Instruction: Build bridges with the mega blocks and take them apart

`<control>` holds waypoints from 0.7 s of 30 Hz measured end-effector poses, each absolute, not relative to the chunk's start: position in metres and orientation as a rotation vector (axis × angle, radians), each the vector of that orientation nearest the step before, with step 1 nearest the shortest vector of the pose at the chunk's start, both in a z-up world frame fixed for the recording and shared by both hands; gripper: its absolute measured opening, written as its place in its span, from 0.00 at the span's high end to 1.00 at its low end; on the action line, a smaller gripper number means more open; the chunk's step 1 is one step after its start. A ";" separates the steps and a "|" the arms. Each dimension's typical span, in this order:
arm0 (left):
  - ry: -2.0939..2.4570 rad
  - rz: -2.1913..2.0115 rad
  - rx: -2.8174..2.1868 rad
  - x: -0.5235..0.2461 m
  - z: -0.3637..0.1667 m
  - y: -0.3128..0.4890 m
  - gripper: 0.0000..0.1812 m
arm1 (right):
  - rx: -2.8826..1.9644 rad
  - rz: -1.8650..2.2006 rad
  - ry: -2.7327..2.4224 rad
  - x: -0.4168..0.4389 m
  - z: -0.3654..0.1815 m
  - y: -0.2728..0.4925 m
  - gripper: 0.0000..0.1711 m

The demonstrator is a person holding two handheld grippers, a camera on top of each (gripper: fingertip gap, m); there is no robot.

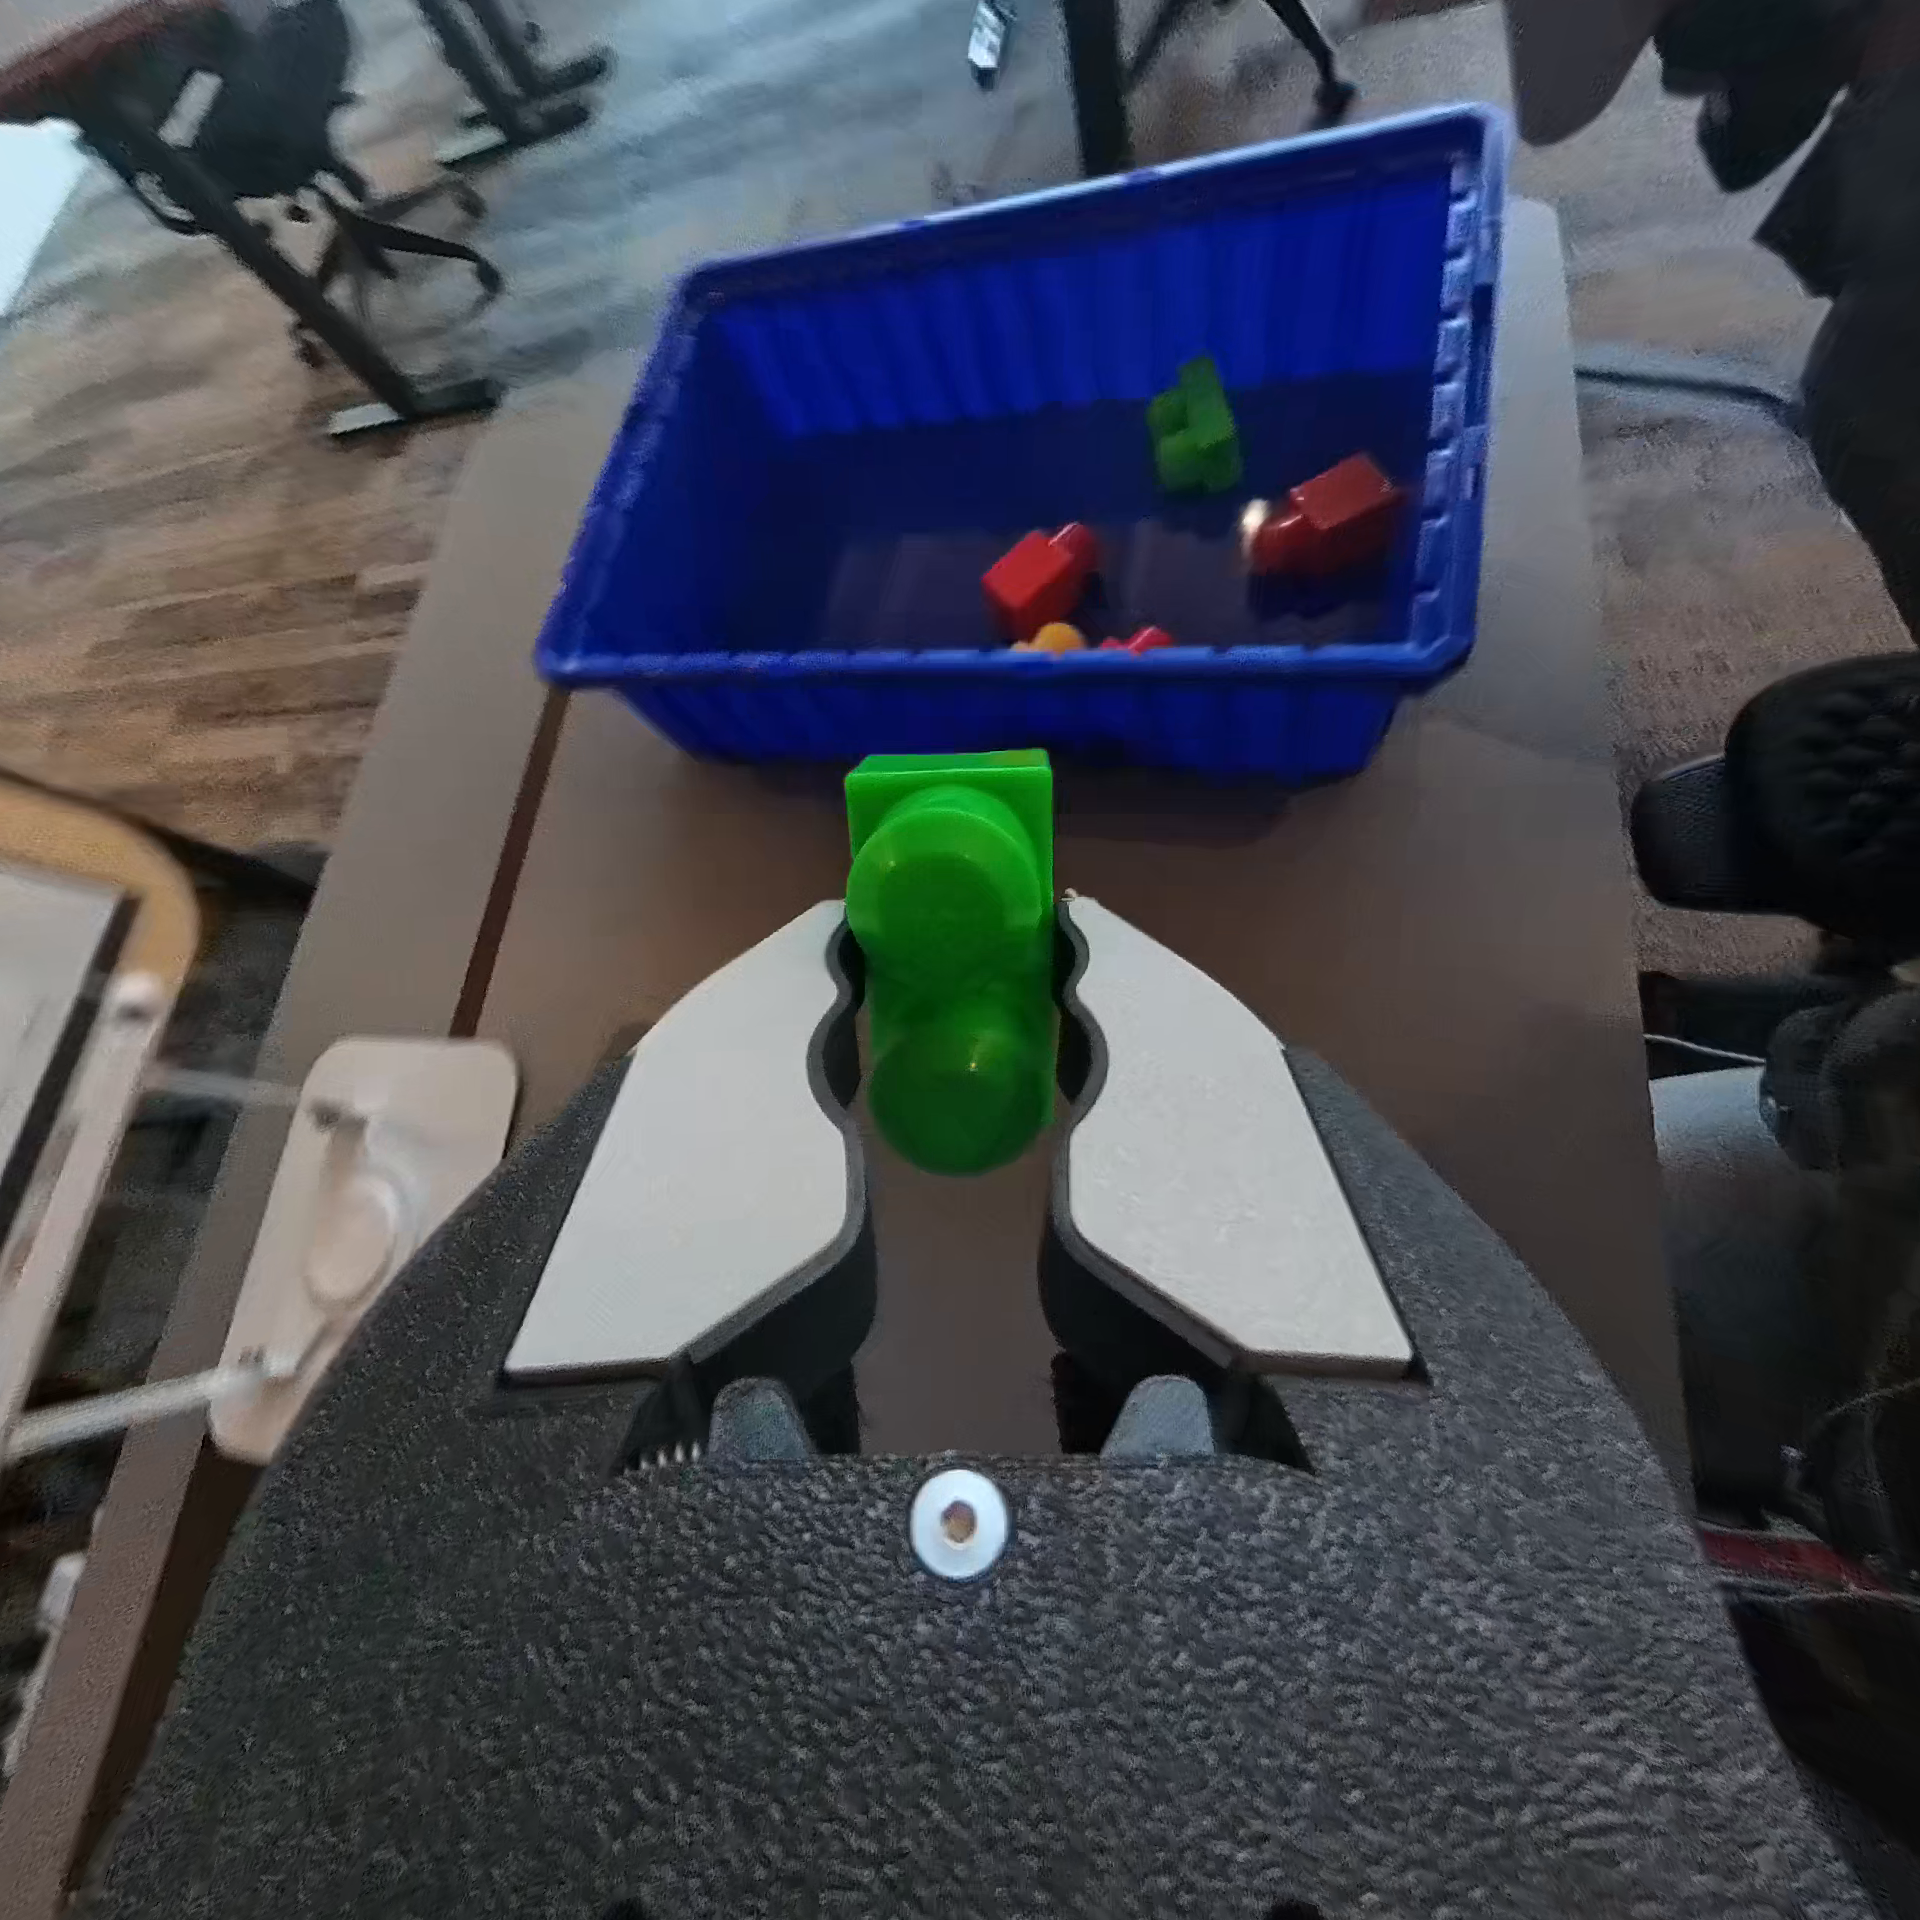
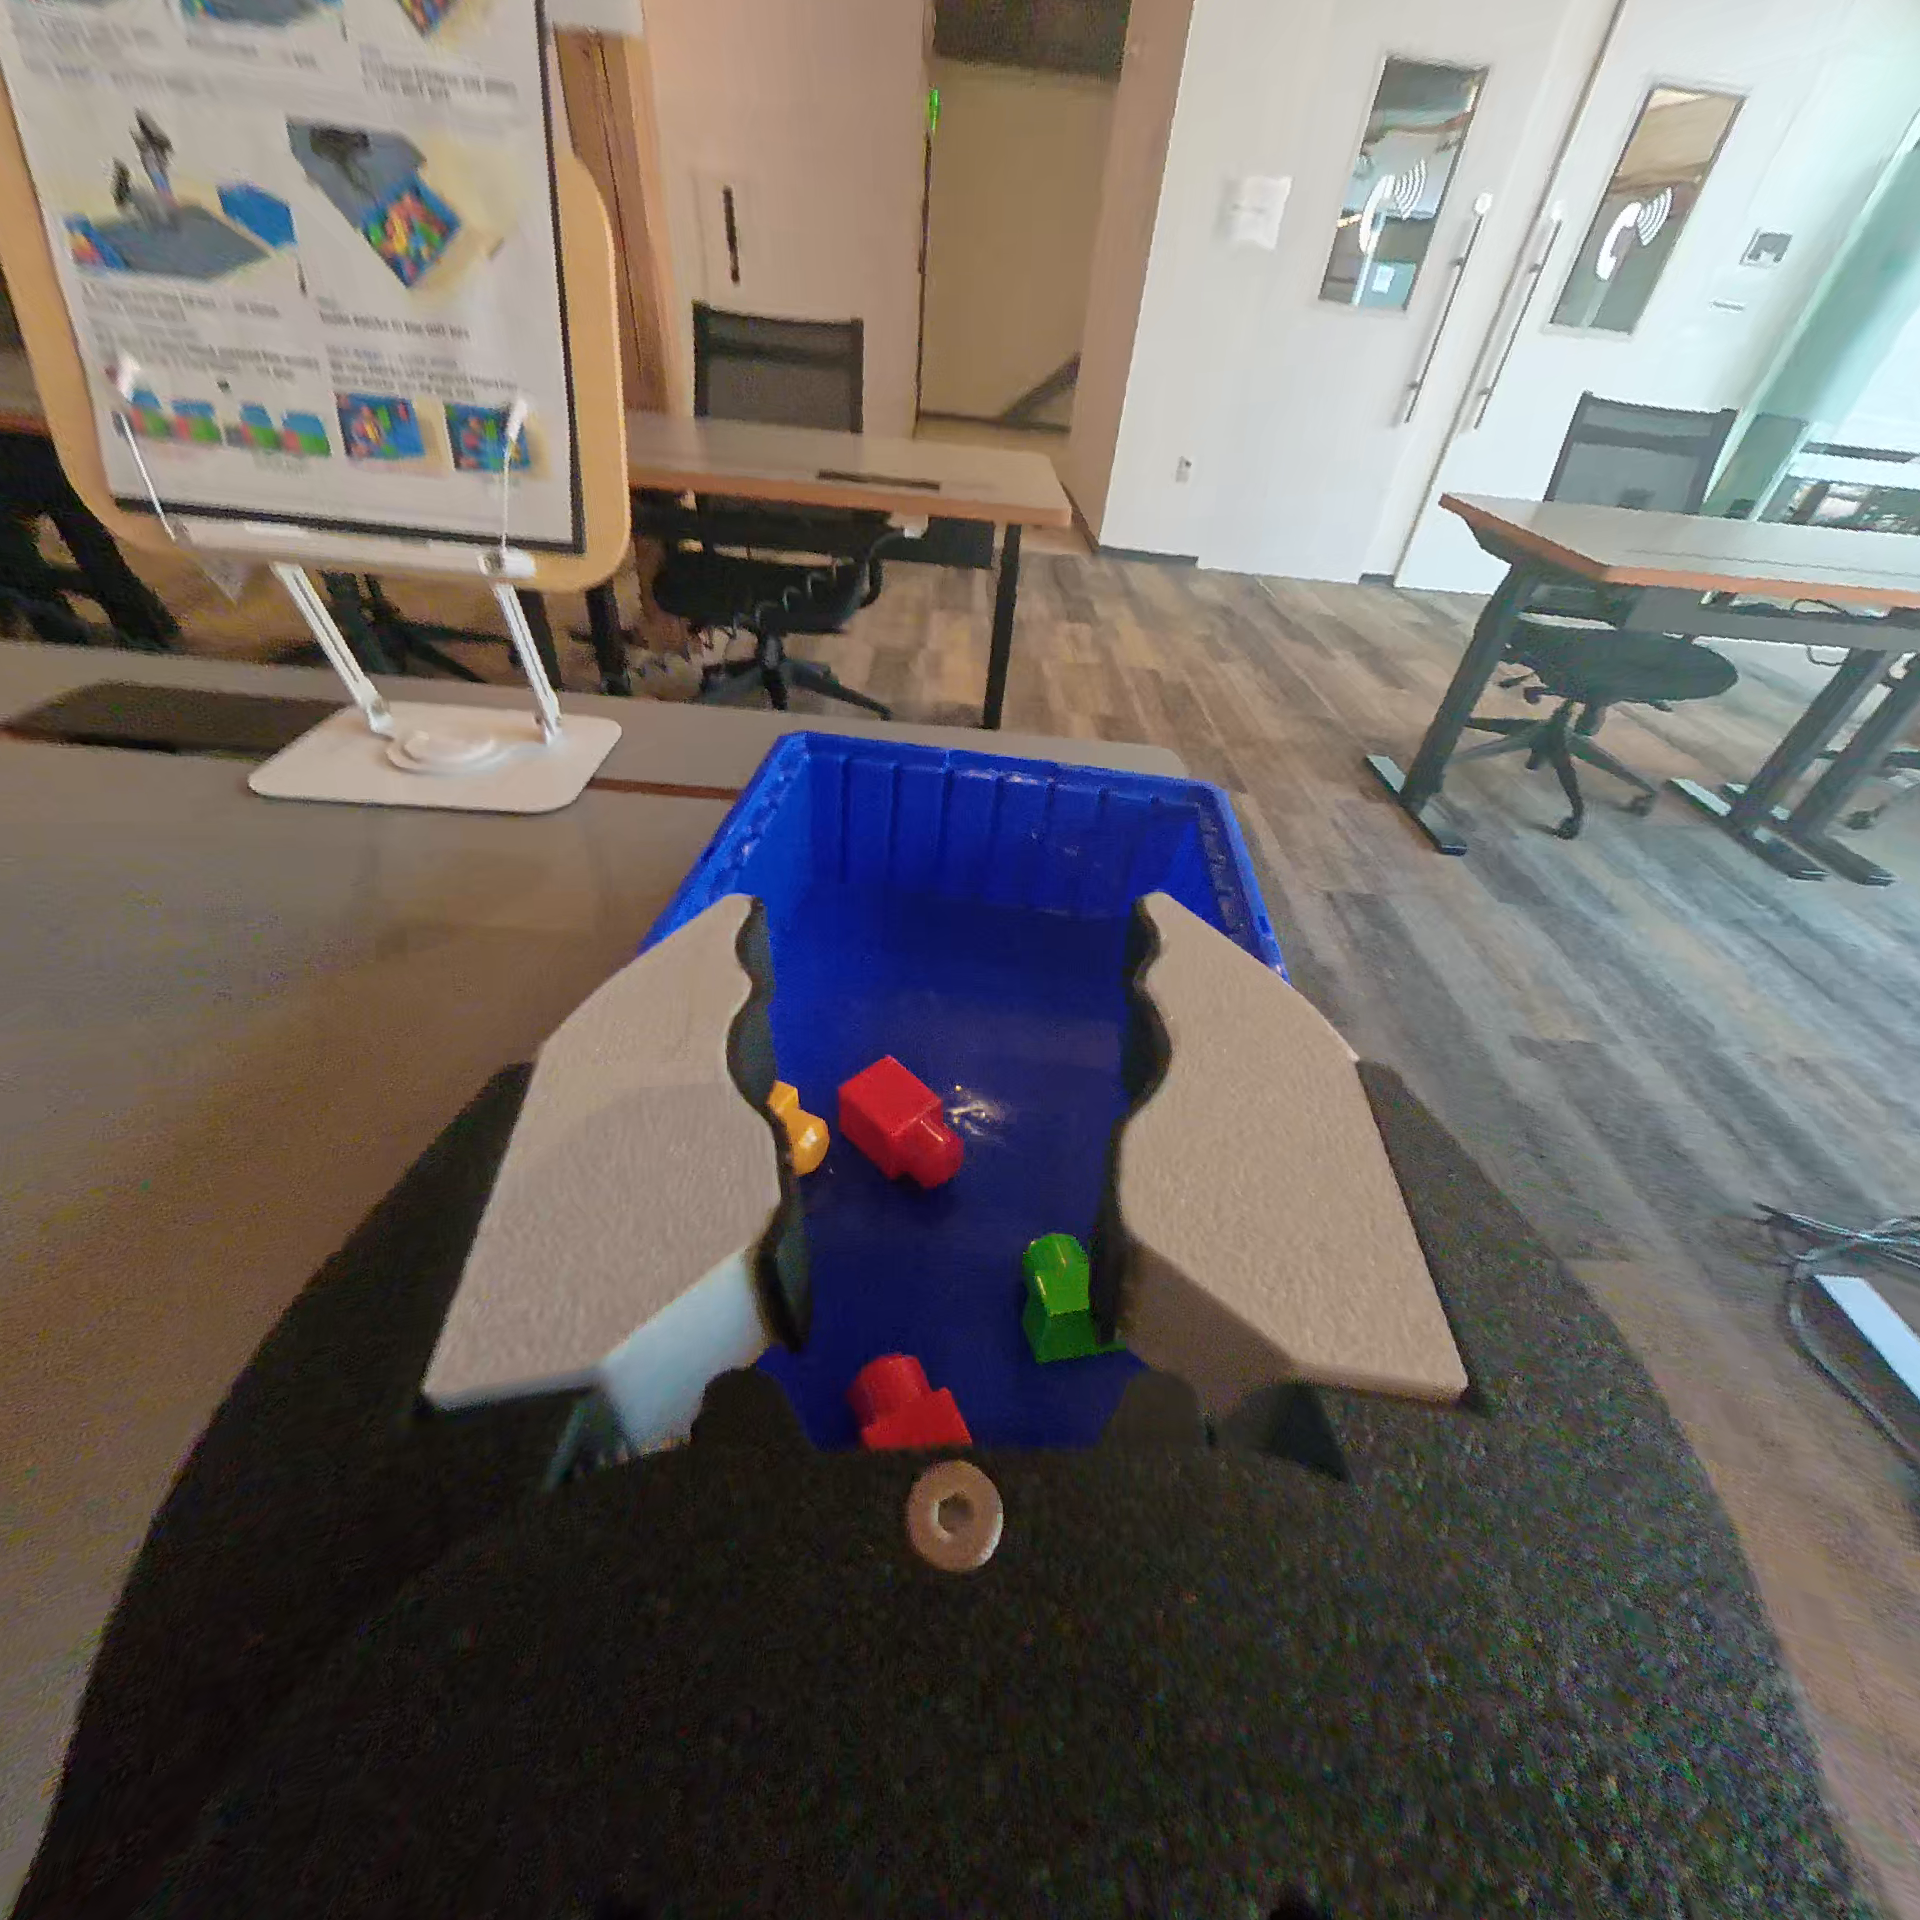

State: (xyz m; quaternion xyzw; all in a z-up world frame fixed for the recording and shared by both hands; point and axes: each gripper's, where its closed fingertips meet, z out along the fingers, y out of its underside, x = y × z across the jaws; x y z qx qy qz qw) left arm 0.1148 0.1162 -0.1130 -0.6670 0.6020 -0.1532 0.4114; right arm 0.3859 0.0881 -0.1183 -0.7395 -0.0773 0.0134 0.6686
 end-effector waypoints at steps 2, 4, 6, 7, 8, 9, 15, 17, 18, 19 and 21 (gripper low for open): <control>1.627 -0.368 -1.676 0.162 -0.126 0.124 0.81 | -1.638 0.067 -0.146 0.393 -0.115 0.084 0.63; 1.734 -0.358 -1.689 0.207 -0.144 0.129 0.81 | -1.620 0.092 -0.116 0.402 -0.113 0.079 0.63; 1.826 -0.417 -1.719 0.250 -0.164 0.126 0.81 | -1.604 0.103 -0.077 0.415 -0.111 0.073 0.63; 1.863 -0.436 -1.737 0.270 -0.174 0.124 0.81 | -1.594 0.110 -0.054 0.422 -0.110 0.069 0.63; 1.896 -0.448 -1.764 0.287 -0.185 0.122 0.81 | -1.581 0.121 -0.030 0.429 -0.109 0.064 0.63; 1.922 -0.458 -1.797 0.302 -0.195 0.120 0.81 | -1.563 0.133 -0.006 0.436 -0.107 0.059 0.63; 2.033 -0.472 -2.079 0.363 -0.267 0.104 0.81 | -1.414 0.194 0.127 0.474 -0.090 0.024 0.65; 2.045 -0.445 -2.138 0.372 -0.285 0.102 0.81 | -1.370 0.214 0.153 0.482 -0.085 0.014 0.65; 2.048 -0.444 -2.157 0.375 -0.292 0.100 0.81 | -1.350 0.224 0.166 0.485 -0.083 0.010 0.66; 2.048 -0.447 -2.176 0.378 -0.297 0.098 0.81 | -1.333 0.232 0.178 0.488 -0.081 0.007 0.66; 2.056 -0.417 -2.206 0.380 -0.306 0.096 0.81 | -1.302 0.252 0.191 0.491 -0.079 0.003 0.68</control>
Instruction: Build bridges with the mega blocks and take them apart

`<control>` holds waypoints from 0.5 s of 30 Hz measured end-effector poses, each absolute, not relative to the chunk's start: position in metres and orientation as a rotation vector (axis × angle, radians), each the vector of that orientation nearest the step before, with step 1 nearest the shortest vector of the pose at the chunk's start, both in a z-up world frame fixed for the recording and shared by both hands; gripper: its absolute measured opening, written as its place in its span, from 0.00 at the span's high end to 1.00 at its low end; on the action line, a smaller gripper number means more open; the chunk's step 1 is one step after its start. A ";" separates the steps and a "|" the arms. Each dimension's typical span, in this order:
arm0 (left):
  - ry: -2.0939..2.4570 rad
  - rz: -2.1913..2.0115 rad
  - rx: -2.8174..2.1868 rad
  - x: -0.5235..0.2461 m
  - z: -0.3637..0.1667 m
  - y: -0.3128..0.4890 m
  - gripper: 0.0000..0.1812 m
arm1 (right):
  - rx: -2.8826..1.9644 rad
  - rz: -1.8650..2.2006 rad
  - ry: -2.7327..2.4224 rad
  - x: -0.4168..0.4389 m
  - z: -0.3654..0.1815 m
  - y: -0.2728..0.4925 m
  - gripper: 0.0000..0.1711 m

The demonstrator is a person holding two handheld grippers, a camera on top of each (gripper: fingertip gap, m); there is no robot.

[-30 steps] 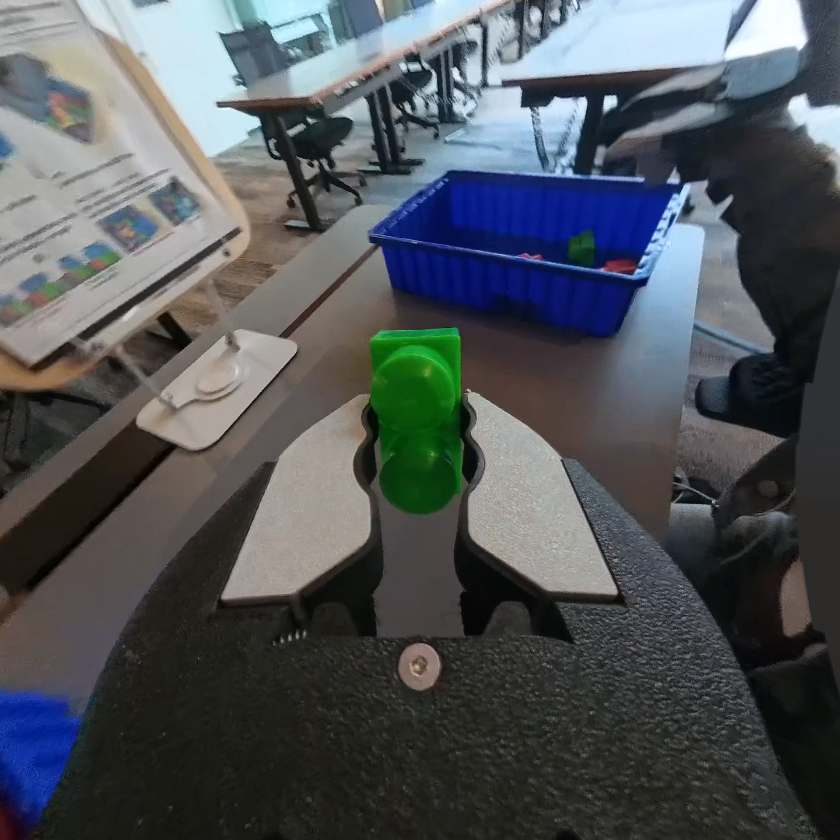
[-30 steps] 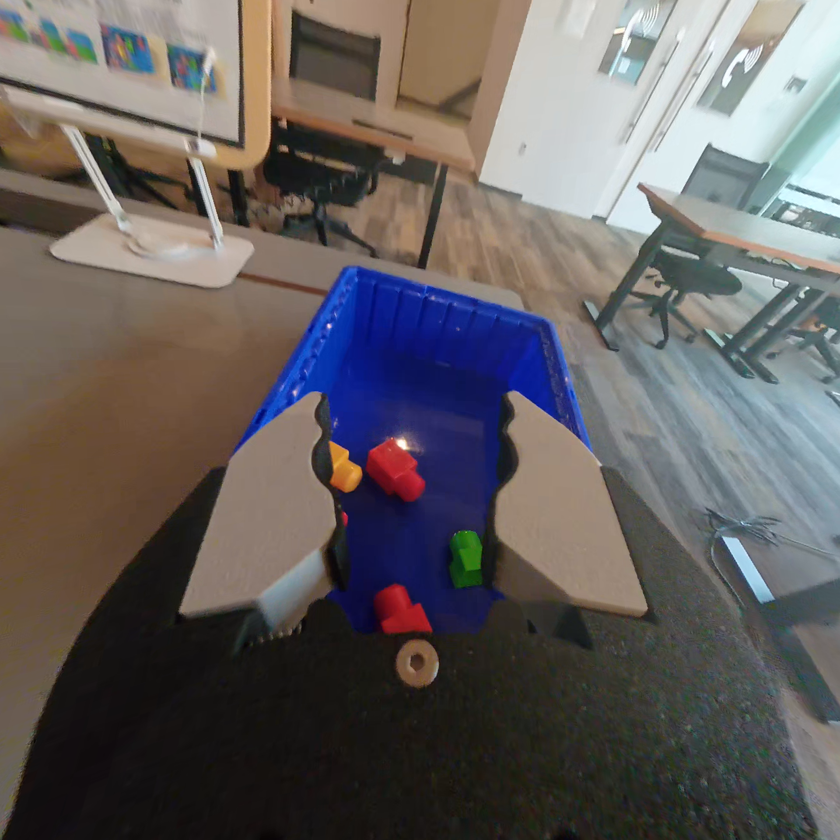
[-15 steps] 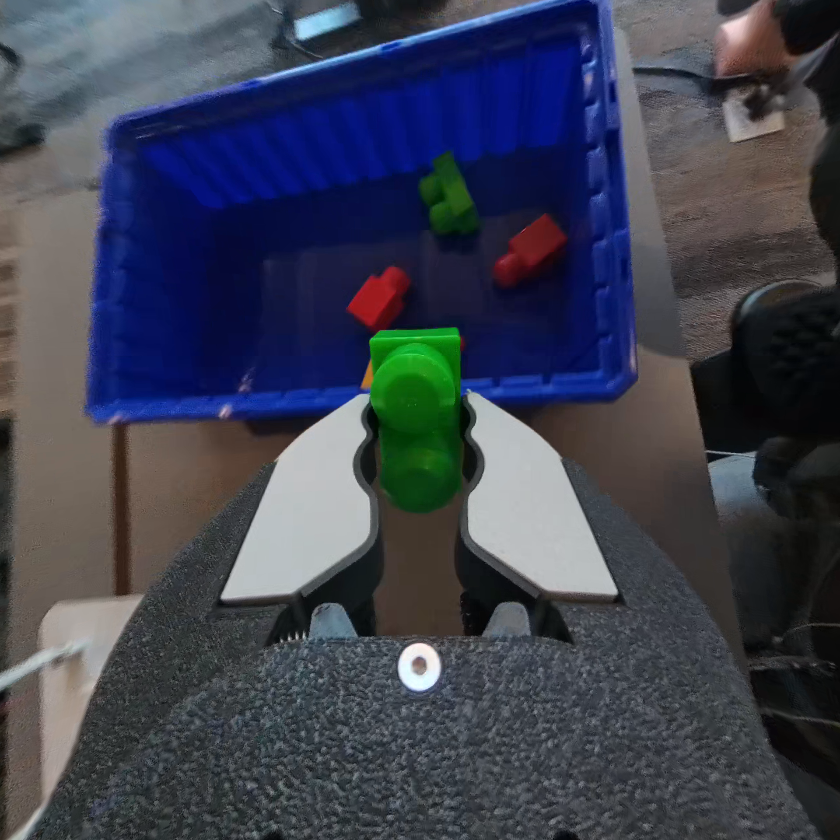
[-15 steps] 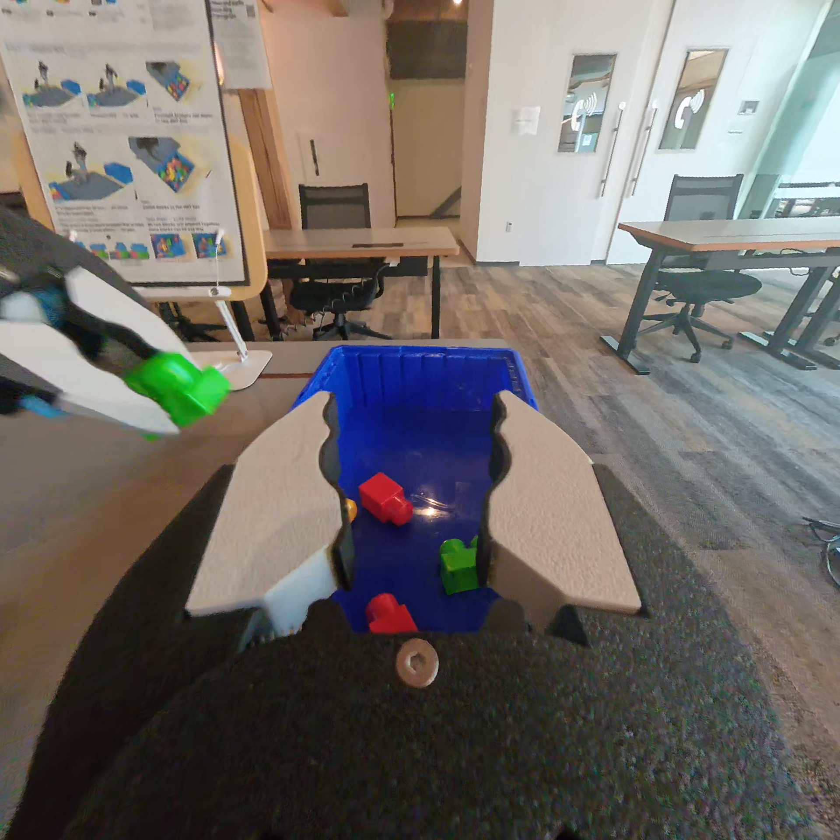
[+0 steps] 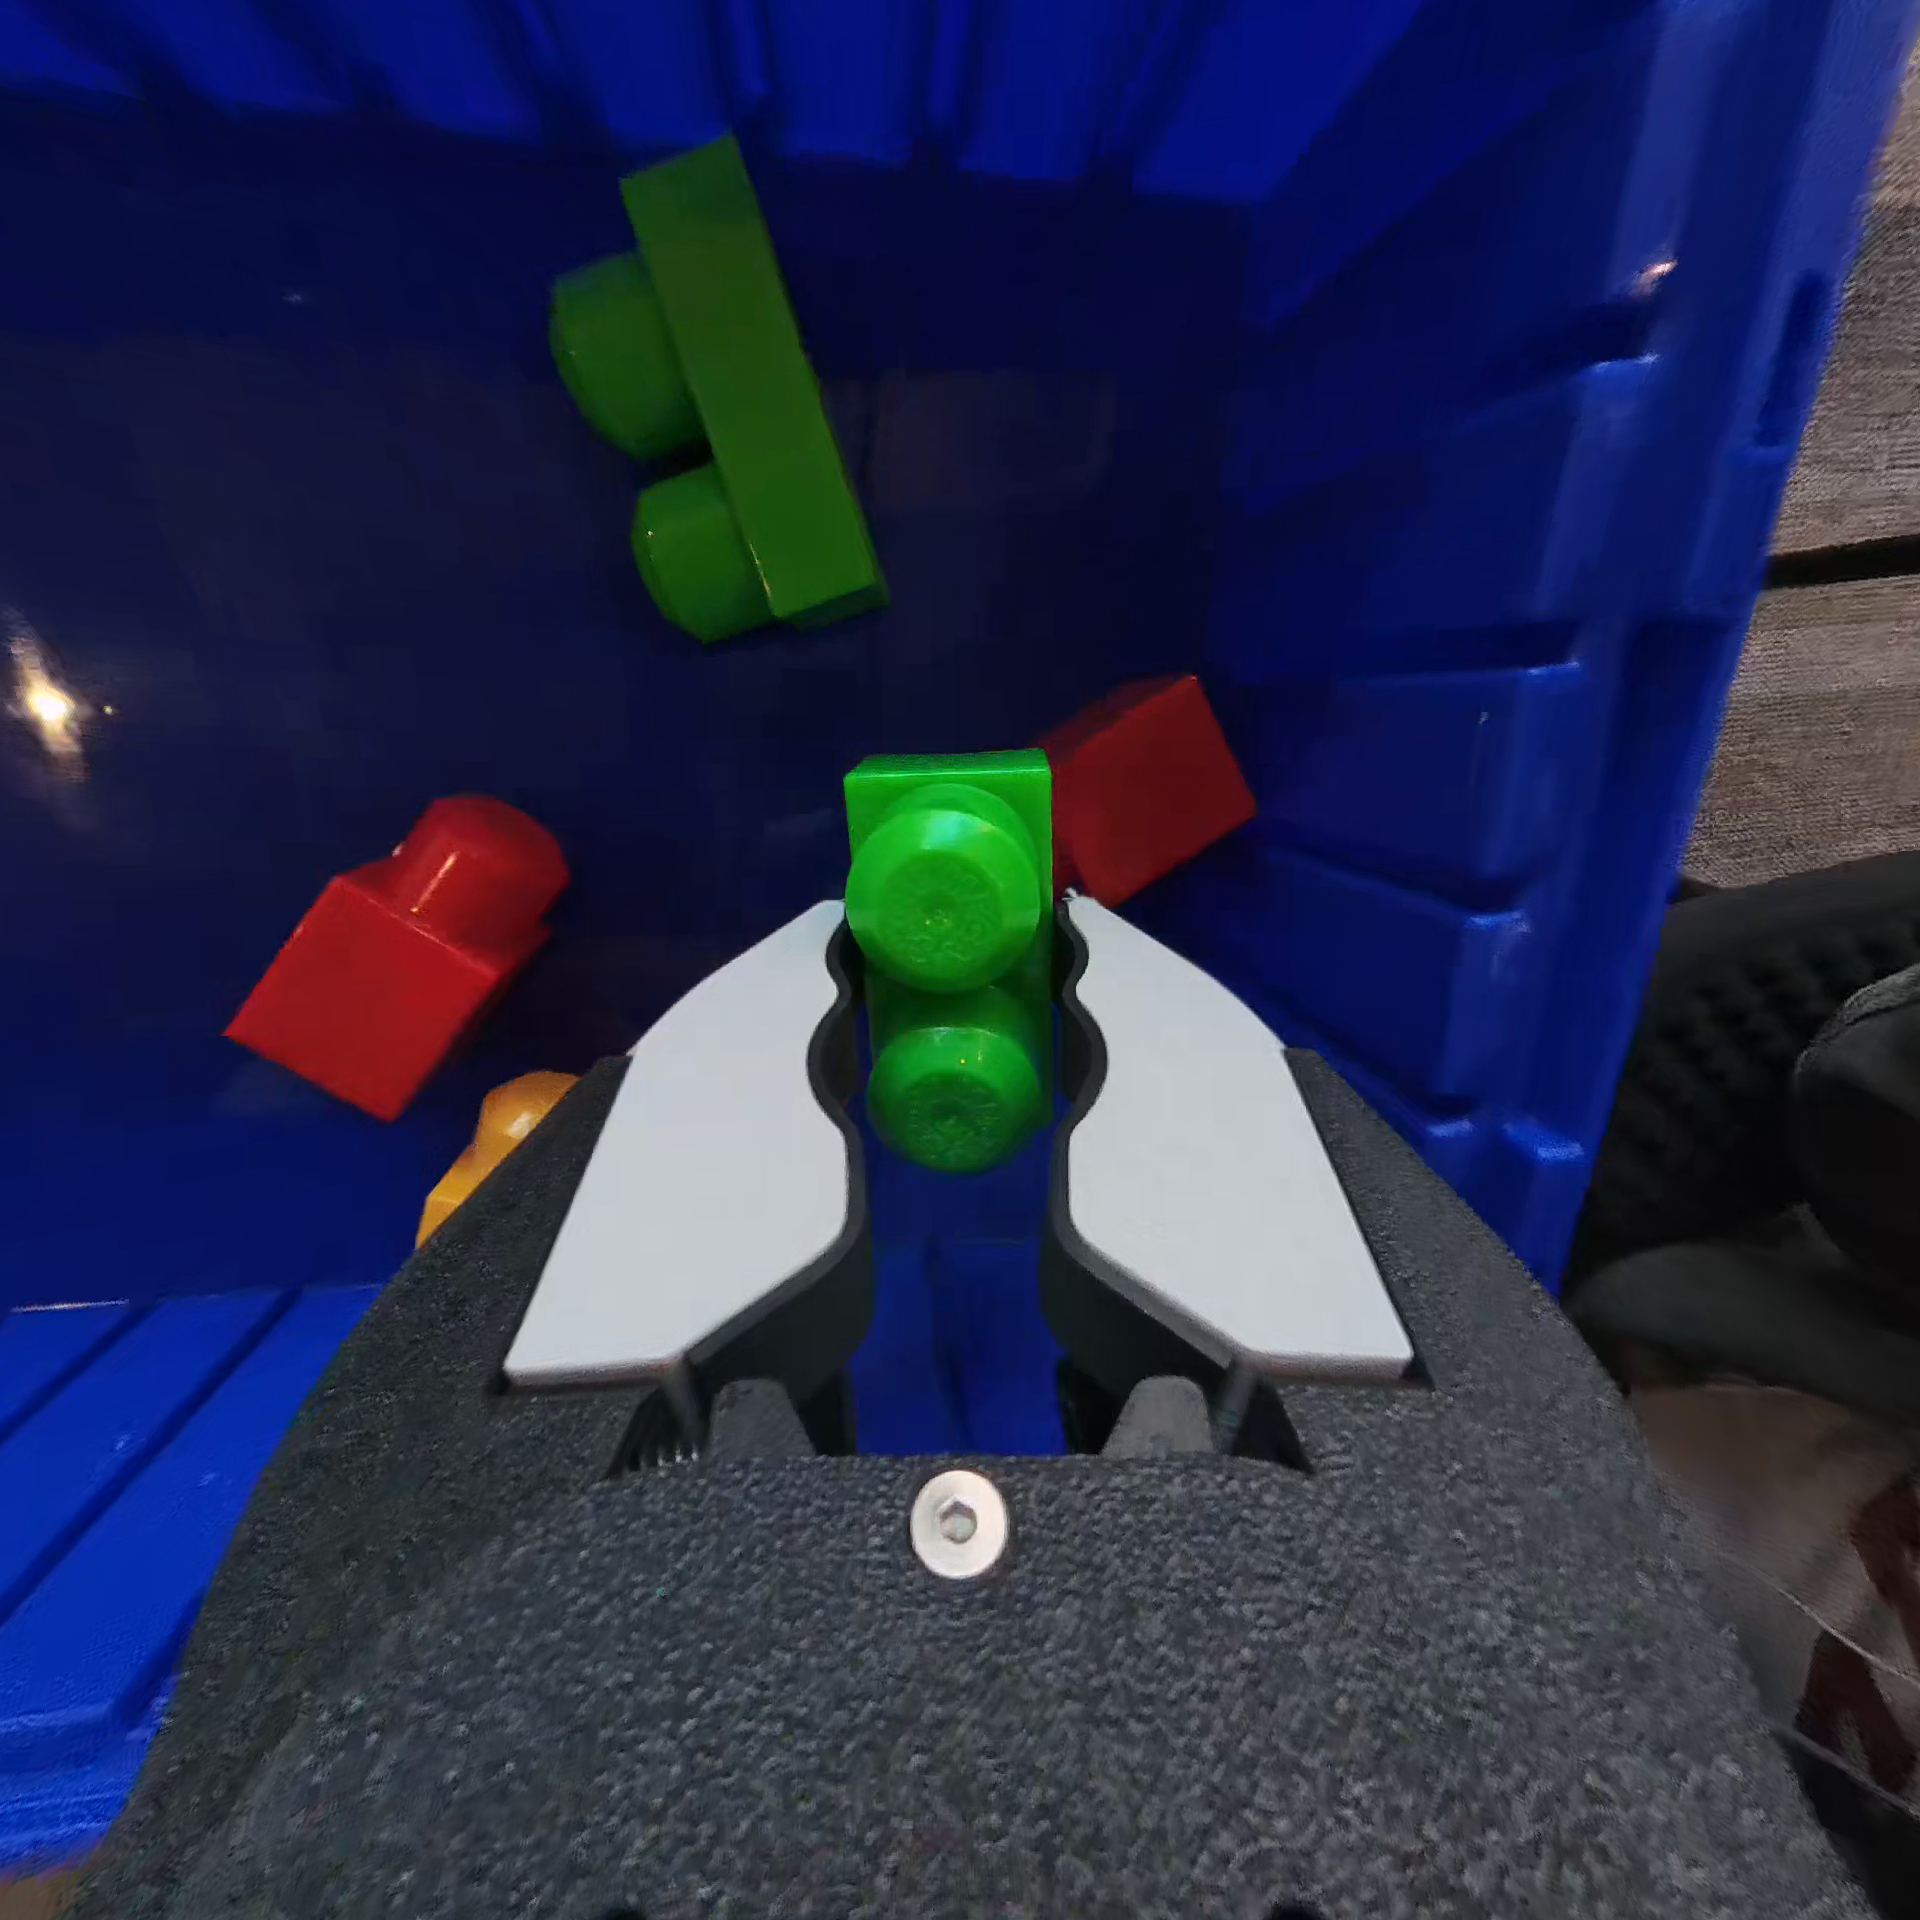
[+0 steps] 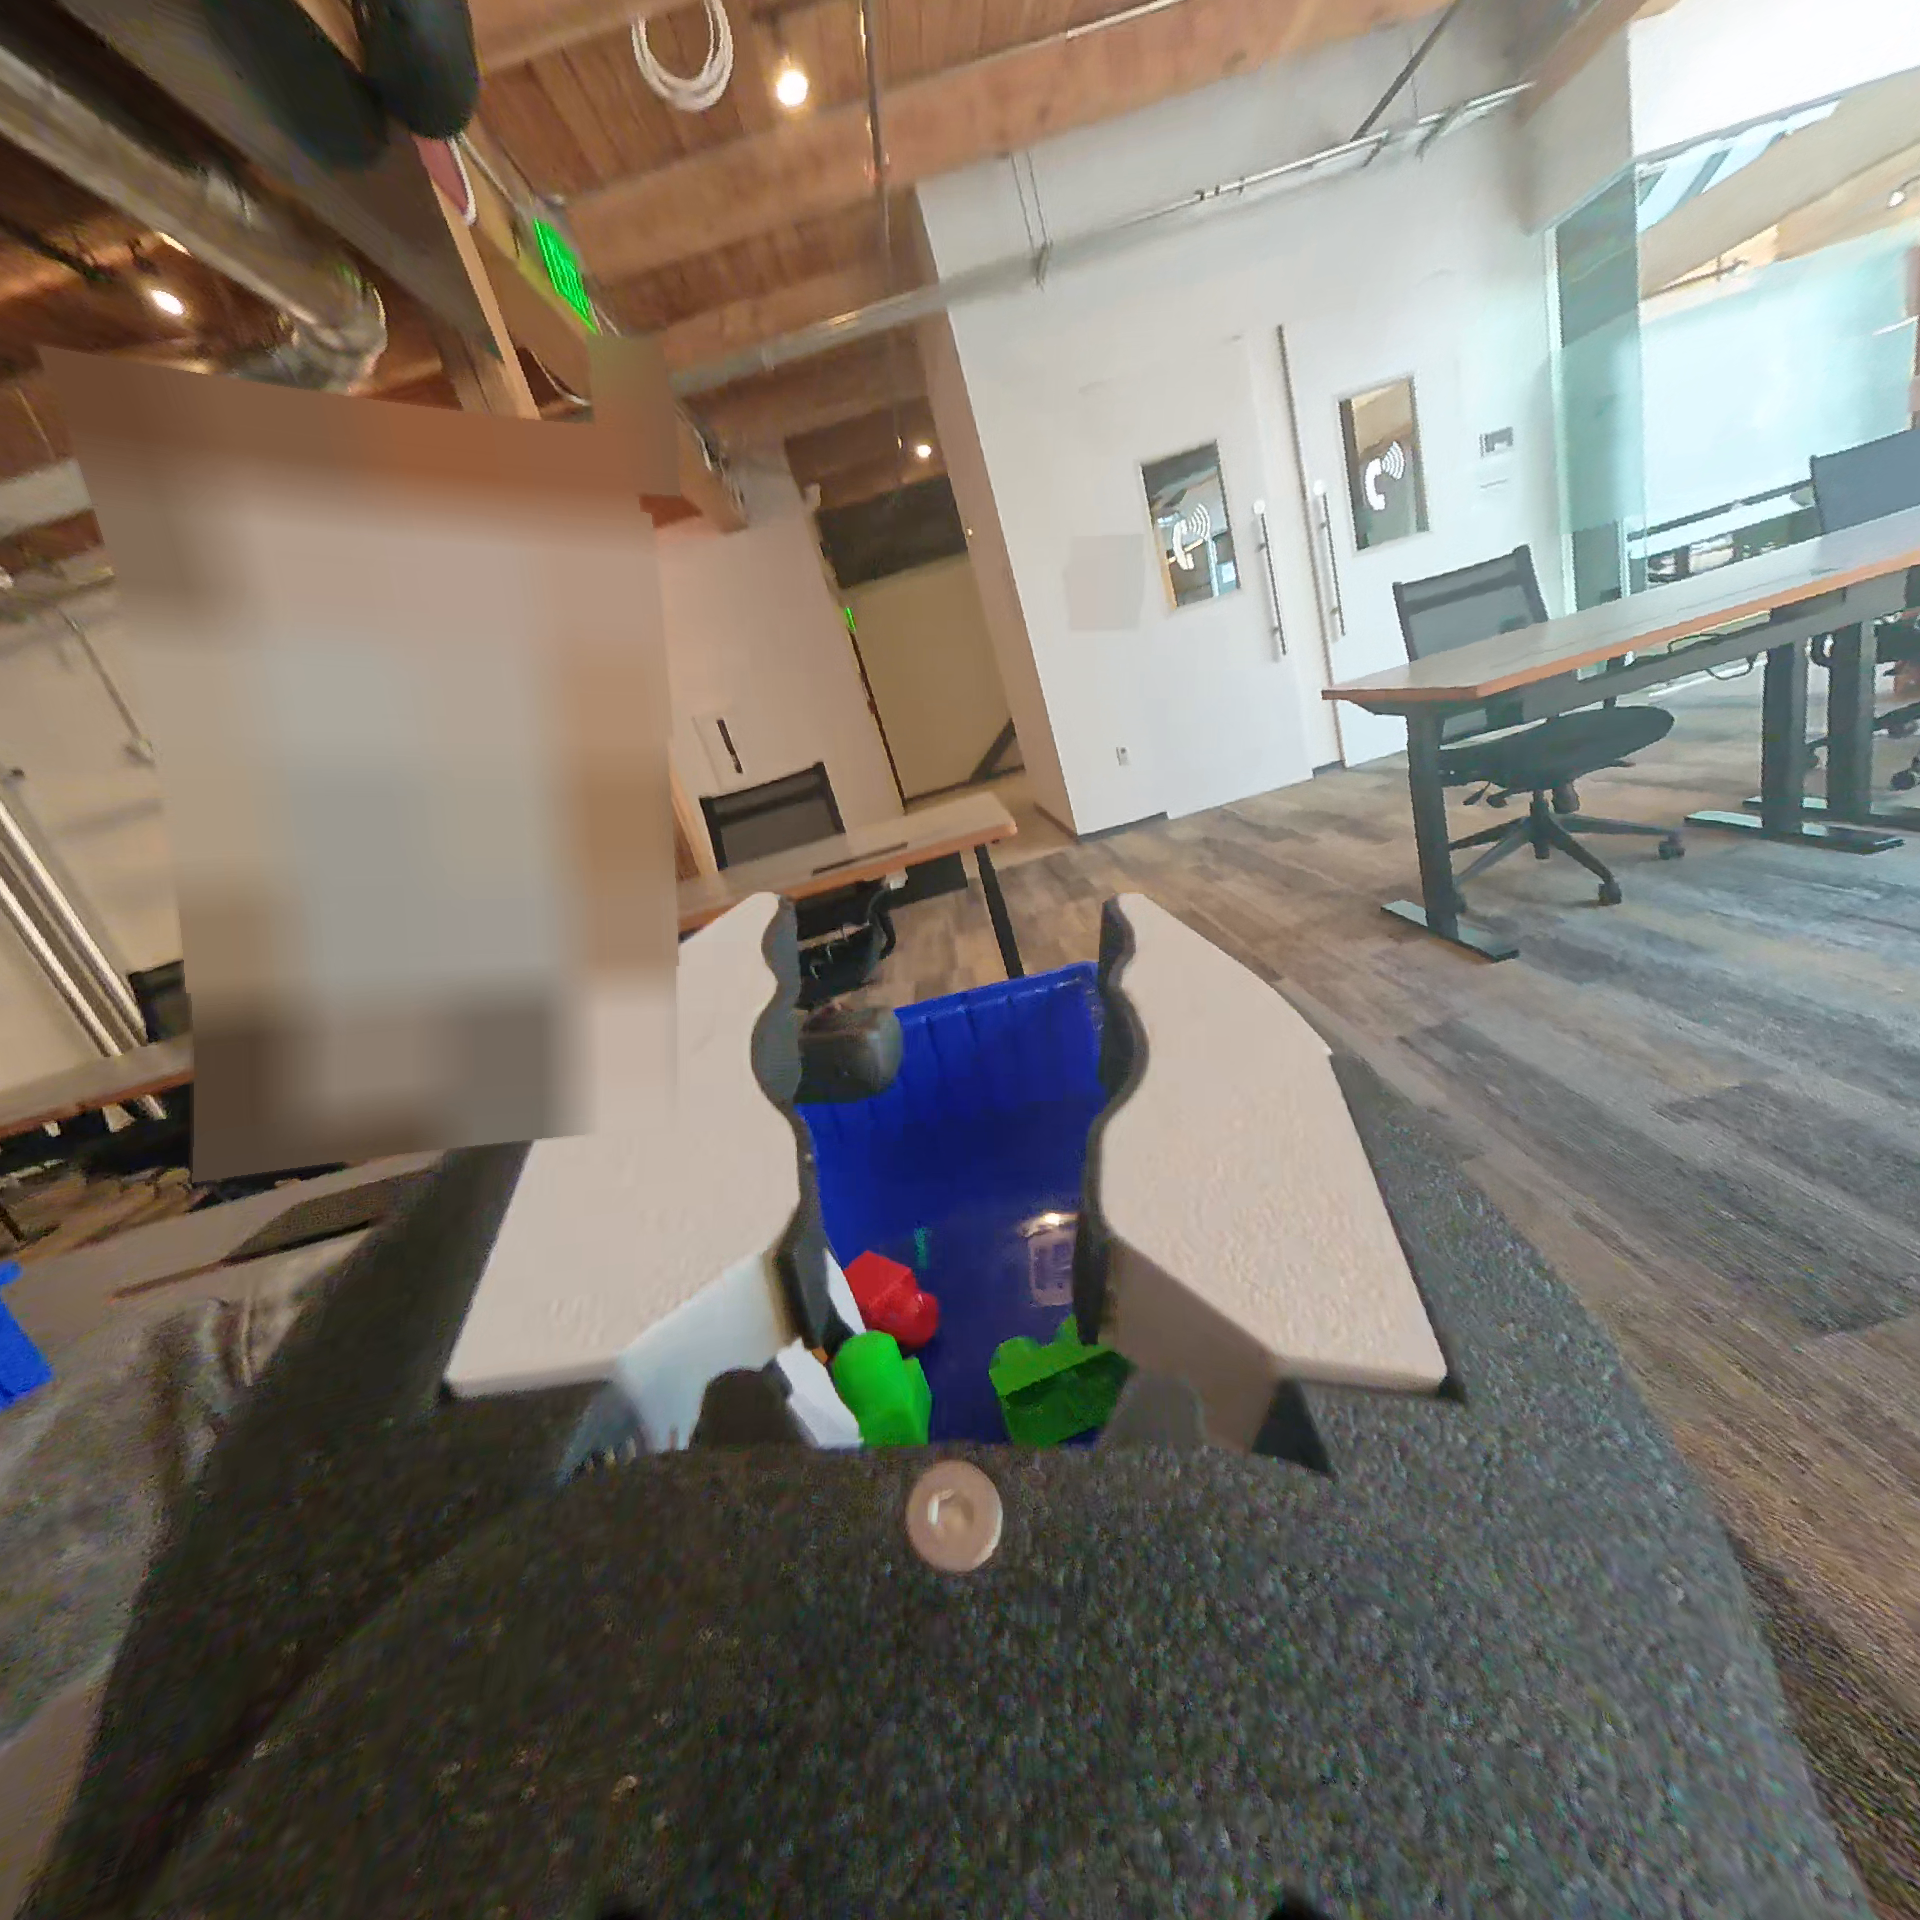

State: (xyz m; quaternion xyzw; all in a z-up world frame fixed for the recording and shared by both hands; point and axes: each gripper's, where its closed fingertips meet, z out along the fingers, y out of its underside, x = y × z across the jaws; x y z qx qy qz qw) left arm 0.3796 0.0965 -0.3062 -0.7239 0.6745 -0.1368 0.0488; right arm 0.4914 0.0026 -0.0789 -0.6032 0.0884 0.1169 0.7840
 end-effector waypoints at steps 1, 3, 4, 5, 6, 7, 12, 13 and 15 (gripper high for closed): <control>2.052 -0.393 -2.221 0.379 -0.310 0.097 0.81 | -1.291 0.264 0.193 0.492 -0.078 0.002 0.69; 2.052 -0.388 -2.231 0.380 -0.314 0.096 0.81 | -1.288 0.285 0.187 0.490 -0.078 0.003 0.69; 2.049 -0.401 -2.231 0.381 -0.315 0.095 0.81 | -1.297 0.289 0.178 0.488 -0.079 0.005 0.69; 2.045 -0.408 -2.230 0.381 -0.315 0.095 0.81 | -1.311 0.289 0.166 0.486 -0.081 0.007 0.68; 2.040 -0.414 -2.224 0.381 -0.315 0.095 0.81 | -1.327 0.285 0.152 0.483 -0.082 0.009 0.67; 2.032 -0.424 -2.221 0.382 -0.315 0.096 0.80 | -1.344 0.279 0.140 0.481 -0.083 0.011 0.66; 1.996 -0.406 -2.200 0.380 -0.312 0.101 0.63 | -1.384 0.262 0.096 0.472 -0.086 0.016 0.64; 1.987 -0.405 -2.188 0.381 -0.310 0.102 0.60 | -1.386 0.262 0.093 0.471 -0.086 0.017 0.64; 1.954 -0.412 -2.152 0.382 -0.303 0.105 0.56 | -1.385 0.260 0.093 0.470 -0.085 0.017 0.64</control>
